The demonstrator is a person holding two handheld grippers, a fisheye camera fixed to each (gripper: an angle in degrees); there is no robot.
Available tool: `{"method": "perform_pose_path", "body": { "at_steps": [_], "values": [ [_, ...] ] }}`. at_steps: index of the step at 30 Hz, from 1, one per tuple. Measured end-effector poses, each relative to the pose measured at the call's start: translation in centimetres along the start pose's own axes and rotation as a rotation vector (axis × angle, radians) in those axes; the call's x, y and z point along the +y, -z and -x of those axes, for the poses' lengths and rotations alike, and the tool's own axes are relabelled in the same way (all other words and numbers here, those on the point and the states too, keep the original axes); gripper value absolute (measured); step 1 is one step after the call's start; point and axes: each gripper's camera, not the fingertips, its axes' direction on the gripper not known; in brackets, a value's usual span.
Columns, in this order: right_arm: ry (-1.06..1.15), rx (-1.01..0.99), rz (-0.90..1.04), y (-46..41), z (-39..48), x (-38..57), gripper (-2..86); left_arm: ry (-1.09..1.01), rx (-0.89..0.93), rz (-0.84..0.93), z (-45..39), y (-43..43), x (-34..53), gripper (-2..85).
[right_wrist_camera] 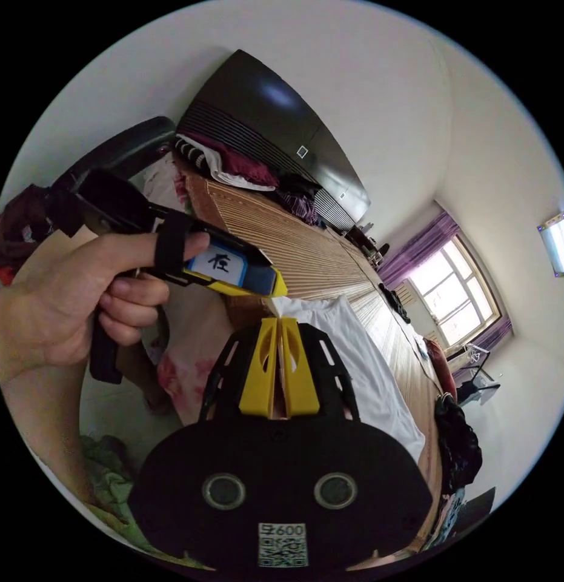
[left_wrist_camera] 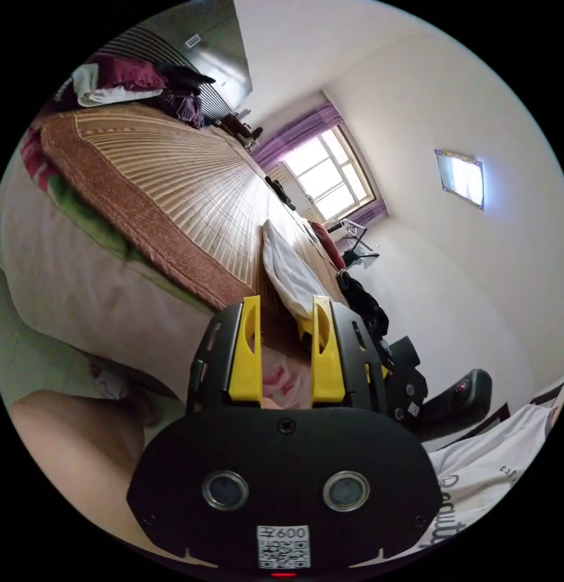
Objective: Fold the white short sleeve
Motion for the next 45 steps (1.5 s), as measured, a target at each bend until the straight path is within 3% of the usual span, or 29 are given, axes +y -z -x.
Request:
{"method": "perform_pose_path", "body": {
  "at_steps": [4, 9, 14, 22, 28, 30, 33, 36, 41, 45],
  "values": [
    [0.000, 0.001, -0.011, -0.2, 1.0, 0.0, -0.2, 0.077, 0.141, -0.015, 4.7, 0.8, -3.6, 3.8],
    [-0.014, 0.047, -0.044, 1.5, 2.3, -0.9, 6.9, 0.066, 0.042, 0.032, 7.4, 2.9, -7.9, 2.2],
    [-0.017, 0.038, 0.073, -0.9, 3.9, -5.1, 11.3, 0.112, 0.107, 0.032, 9.9, 5.4, -12.0, 1.8],
    [-0.095, 0.090, 0.106, -1.2, 4.4, -13.1, 8.1, 0.128, 0.116, 0.036, 13.6, 9.1, -15.5, 1.9],
    [-0.146, -0.009, 0.077, 2.2, 4.7, -18.1, 0.0, 0.094, 0.118, 0.025, 17.6, 12.4, -15.6, 3.2],
    [-0.190, -0.057, 0.049, 4.3, 4.3, -19.1, -0.4, -0.030, 0.130, 0.004, 19.3, 14.1, -16.6, 5.0],
    [-0.230, -0.132, -0.009, 8.3, 3.6, -21.0, -0.7, 0.013, 0.053, 0.064, 26.7, 15.3, -21.7, 12.4],
    [-0.229, -0.150, -0.031, 11.8, 3.6, -24.0, -0.8, 0.053, 0.114, 0.108, 32.5, 14.1, -27.3, 13.8],
    [-0.208, -0.140, -0.067, 17.5, 4.2, -30.8, -0.8, 0.004, -0.046, 0.347, 39.9, 4.4, -35.7, 14.4],
    [-0.163, -0.151, -0.060, 20.4, 4.8, -35.6, -0.8, 0.050, -0.075, 0.451, 45.8, -0.6, -37.5, 13.2]
  ]
}}
